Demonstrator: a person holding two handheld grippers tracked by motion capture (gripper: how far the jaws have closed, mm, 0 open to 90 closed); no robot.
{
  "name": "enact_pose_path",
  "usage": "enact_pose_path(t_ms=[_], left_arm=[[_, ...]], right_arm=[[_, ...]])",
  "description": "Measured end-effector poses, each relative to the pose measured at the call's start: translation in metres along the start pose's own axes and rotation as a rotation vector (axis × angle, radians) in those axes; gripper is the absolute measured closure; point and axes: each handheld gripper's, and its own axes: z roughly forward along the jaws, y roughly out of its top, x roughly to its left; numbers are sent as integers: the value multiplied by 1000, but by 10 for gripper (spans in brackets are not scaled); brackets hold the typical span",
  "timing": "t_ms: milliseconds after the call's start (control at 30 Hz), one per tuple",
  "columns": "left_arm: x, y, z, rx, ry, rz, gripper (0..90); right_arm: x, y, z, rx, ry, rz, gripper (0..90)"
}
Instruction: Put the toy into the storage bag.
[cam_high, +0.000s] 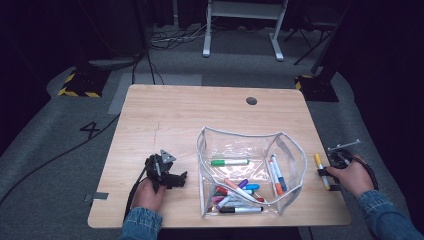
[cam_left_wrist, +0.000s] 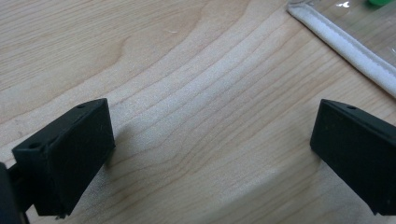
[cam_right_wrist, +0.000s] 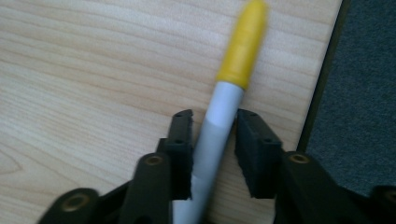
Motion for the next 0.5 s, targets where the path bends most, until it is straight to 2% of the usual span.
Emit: enact_pose_path(t_ms=[33, 167, 333, 500], left_arm=[[0, 0, 0, 0, 0, 0, 0], [0, 0, 0, 0, 0, -1, 0], [0, 0, 0, 0, 0, 0, 0], [0, 0, 0, 0, 0, -1, 0]], right_arm=[[1, 1, 0, 10, -19, -13, 754], [4, 5, 0, 18, -24, -28, 773], [6, 8, -10, -4, 1, -38, 774], [11, 17, -35, -57, 28, -67, 773]])
